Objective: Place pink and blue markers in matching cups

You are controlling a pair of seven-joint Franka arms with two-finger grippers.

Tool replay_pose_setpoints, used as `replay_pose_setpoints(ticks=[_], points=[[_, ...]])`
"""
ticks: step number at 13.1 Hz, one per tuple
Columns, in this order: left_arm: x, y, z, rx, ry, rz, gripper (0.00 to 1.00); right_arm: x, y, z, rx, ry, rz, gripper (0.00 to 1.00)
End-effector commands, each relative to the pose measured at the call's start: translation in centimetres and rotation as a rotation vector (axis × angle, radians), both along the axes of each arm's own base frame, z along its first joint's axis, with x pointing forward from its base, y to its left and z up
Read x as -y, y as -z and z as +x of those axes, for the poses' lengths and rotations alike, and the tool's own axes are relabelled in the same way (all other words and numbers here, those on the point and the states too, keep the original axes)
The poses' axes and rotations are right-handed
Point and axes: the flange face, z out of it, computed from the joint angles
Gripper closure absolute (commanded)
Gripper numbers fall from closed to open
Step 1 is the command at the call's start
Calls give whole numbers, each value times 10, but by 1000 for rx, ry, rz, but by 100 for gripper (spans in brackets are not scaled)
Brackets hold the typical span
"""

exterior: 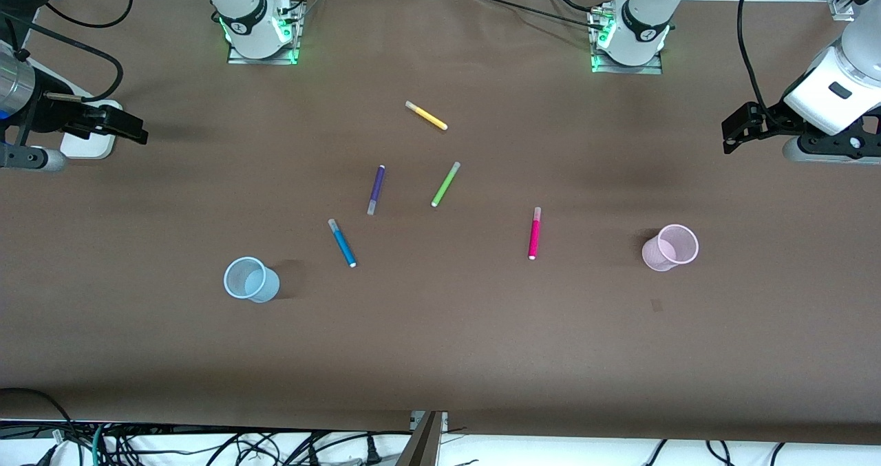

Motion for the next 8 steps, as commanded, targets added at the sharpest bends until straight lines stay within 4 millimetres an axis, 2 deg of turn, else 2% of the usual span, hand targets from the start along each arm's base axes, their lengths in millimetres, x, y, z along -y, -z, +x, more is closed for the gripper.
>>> replay_pose_setpoints(ticks=[1, 4, 6, 8], points=[[1, -2, -7, -18, 14, -1, 0, 0, -7, 4, 15, -5, -2, 0], [2, -3, -7, -20, 12, -2, 0, -2, -3, 7, 14, -8, -1, 0], [11, 12, -1, -49, 35, -2, 0, -9, 4, 11, 5, -11, 0, 0], [22, 38, 7, -103, 53, -2, 0, -41, 29, 24, -3, -62, 0, 0]])
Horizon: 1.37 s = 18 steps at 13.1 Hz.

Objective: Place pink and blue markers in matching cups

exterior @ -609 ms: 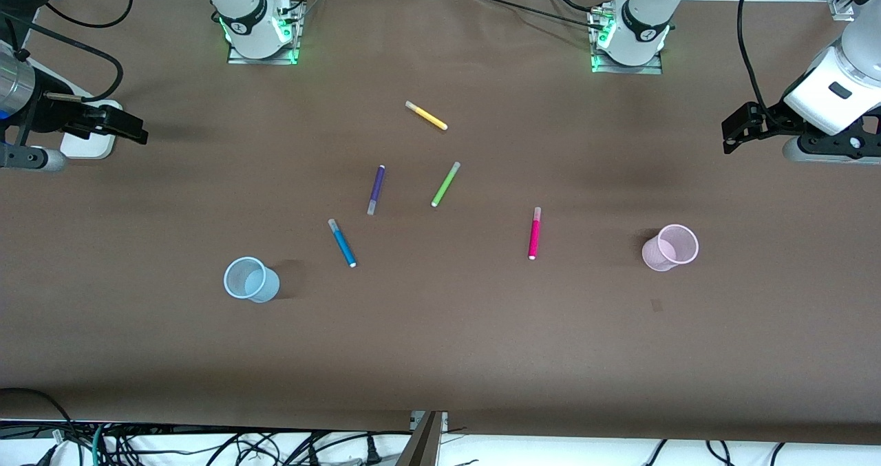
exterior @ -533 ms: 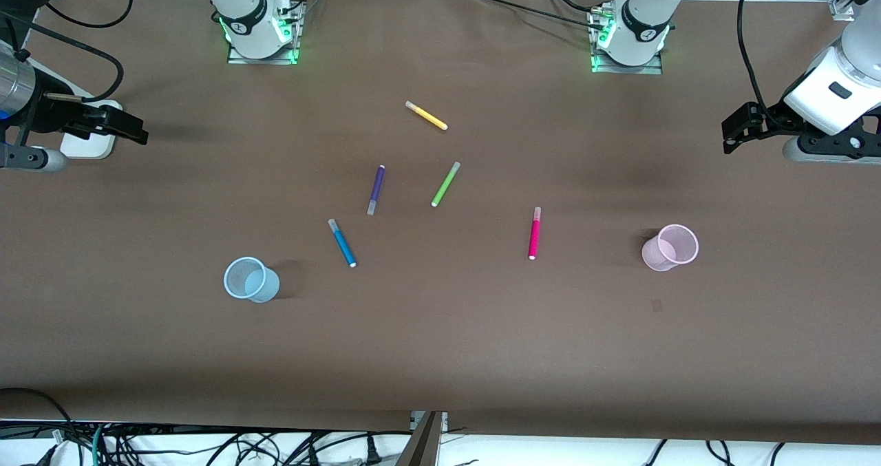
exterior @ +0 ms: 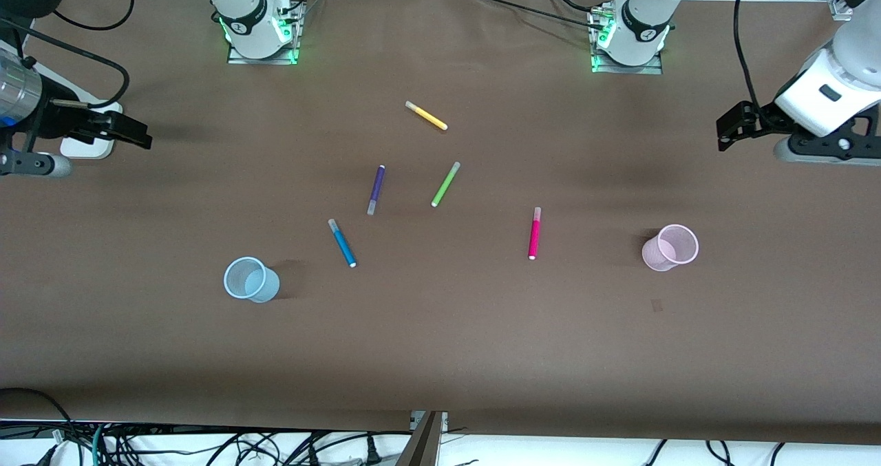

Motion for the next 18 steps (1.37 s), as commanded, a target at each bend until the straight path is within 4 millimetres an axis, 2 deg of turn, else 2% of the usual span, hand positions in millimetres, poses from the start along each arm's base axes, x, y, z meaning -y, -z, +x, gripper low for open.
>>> replay_pose_setpoints(ticks=[1, 2, 3, 5, 8, 9, 12, 15, 16, 18], points=[[20, 42, 11, -99, 53, -4, 0, -48, 33, 18, -29, -73, -5, 0], [26, 58, 16, -129, 66, -7, 0, -70, 53, 25, -43, -106, -6, 0], [43, 78, 21, -157, 92, -11, 0, -87, 79, 35, -53, -125, 0, 0], [74, 119, 30, -198, 131, -35, 0, -124, 140, 49, -98, -162, 36, 0], [119, 187, 42, -217, 191, -83, 0, -174, 193, 52, -101, -214, 33, 0], [139, 225, 46, -216, 217, -108, 0, -202, 220, 48, -103, -255, 22, 0], [179, 290, 33, -178, 262, -138, 0, -222, 276, 49, -98, -288, 11, 0], [192, 344, 9, -115, 282, -156, 0, -225, 330, 49, -49, -300, 17, 0], [197, 358, 5, -89, 292, -164, 0, -225, 348, 48, -34, -316, 20, 0], [211, 378, 1, -68, 293, -178, 0, -222, 370, 44, 14, -387, 38, 0]])
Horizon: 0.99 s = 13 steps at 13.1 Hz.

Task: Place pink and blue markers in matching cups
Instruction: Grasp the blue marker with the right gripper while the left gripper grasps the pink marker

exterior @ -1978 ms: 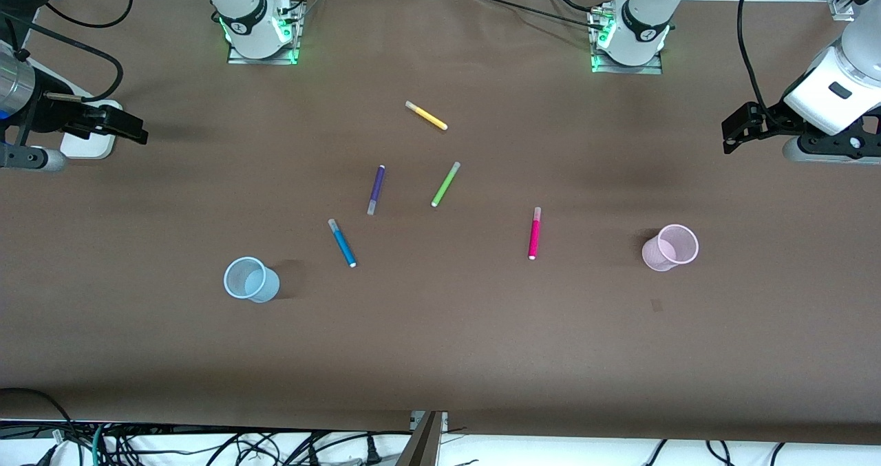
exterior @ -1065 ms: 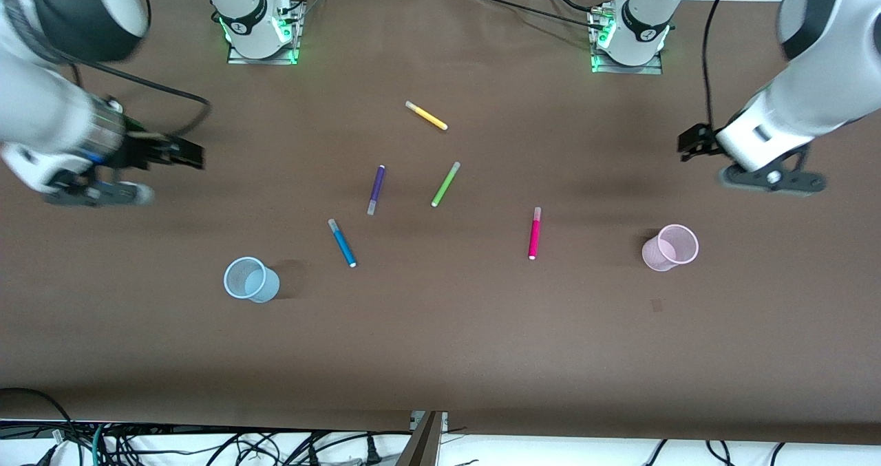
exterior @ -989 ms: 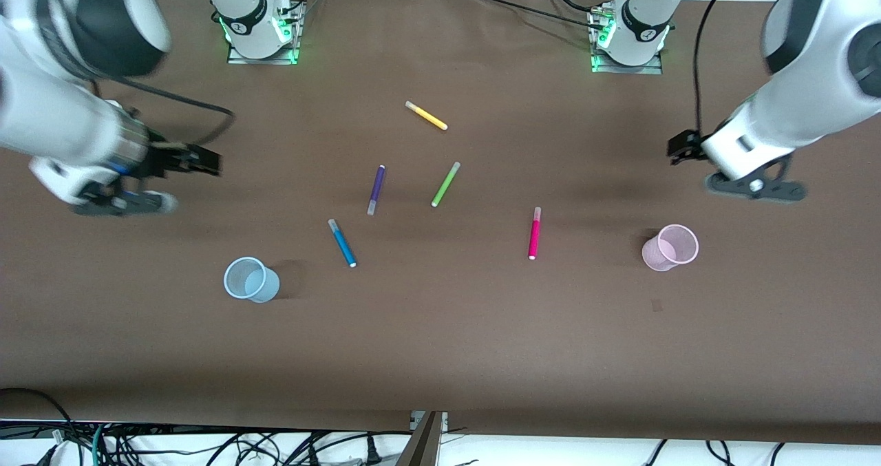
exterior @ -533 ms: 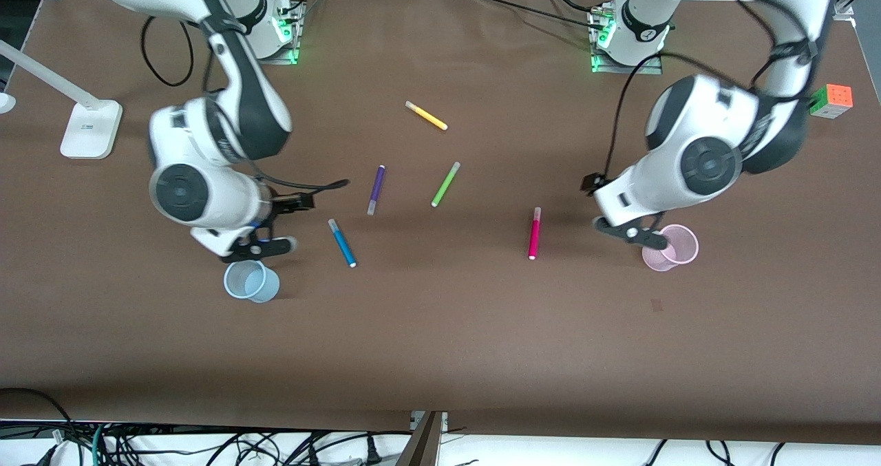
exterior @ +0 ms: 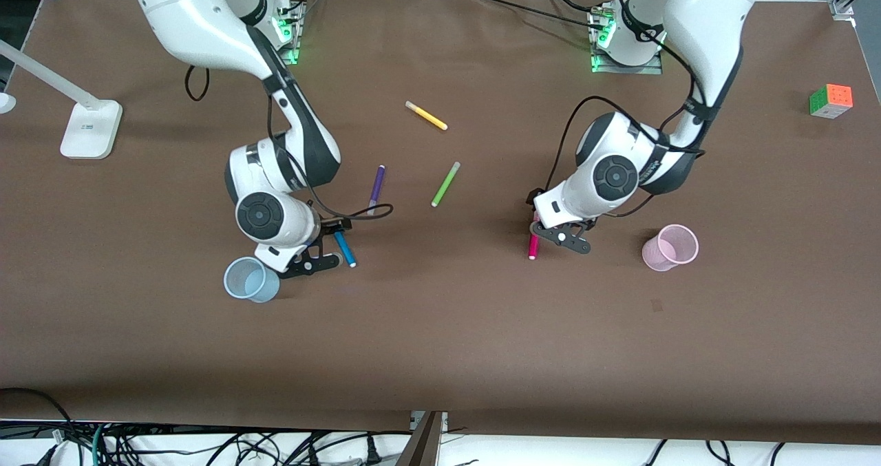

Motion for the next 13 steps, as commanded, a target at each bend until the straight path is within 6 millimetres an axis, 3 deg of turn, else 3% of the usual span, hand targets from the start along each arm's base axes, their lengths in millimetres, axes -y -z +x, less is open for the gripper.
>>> replay_pose_setpoints(ticks=[1, 2, 4, 5, 6, 7, 8, 9, 11, 13], points=[[18, 17, -8, 33, -4, -20, 9, 5, 22, -8, 47, -63, 28, 0], [18, 27, -8, 32, -8, -24, 18, 0, 26, -12, 59, -72, 31, 0], [19, 29, -8, 38, -7, -26, 23, -5, 30, -17, 56, -80, 31, 3], [19, 30, -8, 36, -9, -25, 42, -5, 33, -20, 49, -87, 28, 12], [22, 32, -10, 33, -2, -24, 54, -3, 35, -23, 42, -87, 25, 21], [23, 33, -11, 31, -2, -24, 64, -2, 38, -25, 37, -98, 23, 33], [22, 34, -10, 30, -3, -23, 69, -1, 39, -27, 29, -127, 26, 52], [22, 38, -12, 23, -3, -21, 69, -1, 38, -28, 24, -138, 28, 73], [22, 43, -14, 13, -2, -19, 68, 0, 40, -29, 19, -142, 27, 100], [22, 46, -15, 9, -2, -18, 65, -4, 22, -22, 49, -157, 39, 100]])
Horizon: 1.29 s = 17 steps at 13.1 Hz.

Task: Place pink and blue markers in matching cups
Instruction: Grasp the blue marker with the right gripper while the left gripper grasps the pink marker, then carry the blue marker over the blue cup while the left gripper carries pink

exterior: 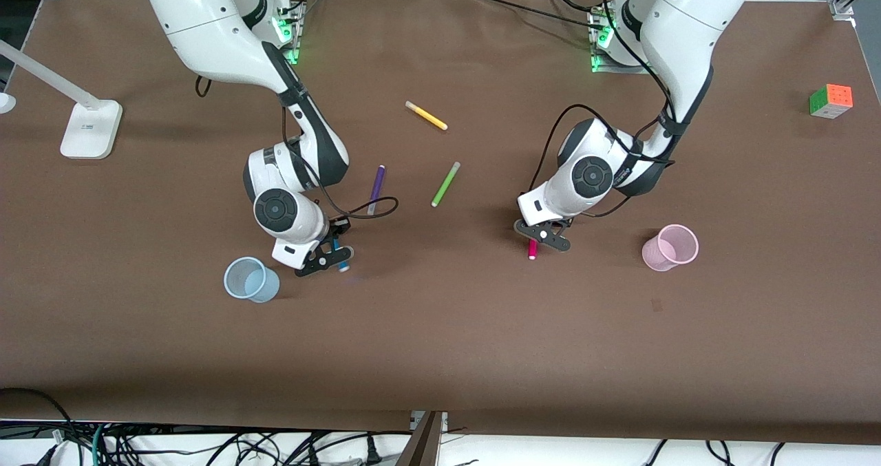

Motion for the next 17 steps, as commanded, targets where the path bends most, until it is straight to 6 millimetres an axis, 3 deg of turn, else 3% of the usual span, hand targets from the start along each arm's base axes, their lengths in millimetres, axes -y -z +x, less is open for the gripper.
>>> replay_pose_setpoints(ticks=[1, 2, 3, 5, 8, 10, 12, 15, 17], points=[[2, 6, -1, -1, -6, 3, 67, -3, -32, 2, 41, -50, 33, 100], [2, 6, -1, 0, -4, 4, 77, 0, -56, 9, 61, -63, 44, 100], [2, 6, -1, 5, 9, 12, 97, 2, -74, 17, 61, -79, 42, 100], [1, -2, 0, 44, 101, 71, 100, 14, -126, 39, 20, -159, 2, 100], [-13, -50, 17, -21, 114, 159, 100, 60, -166, 58, -35, -374, -151, 100], [-21, -93, 33, -107, 111, 236, 100, 97, -173, 70, -55, -512, -237, 100], [-42, -128, 49, -157, 182, 372, 100, 115, -172, 76, -92, -676, -392, 100], [-105, -154, 66, -252, 308, 551, 100, 109, -155, 82, -149, -847, -670, 100], [-129, -166, 71, -308, 446, 700, 100, 95, -133, 79, -175, -890, -707, 100]])
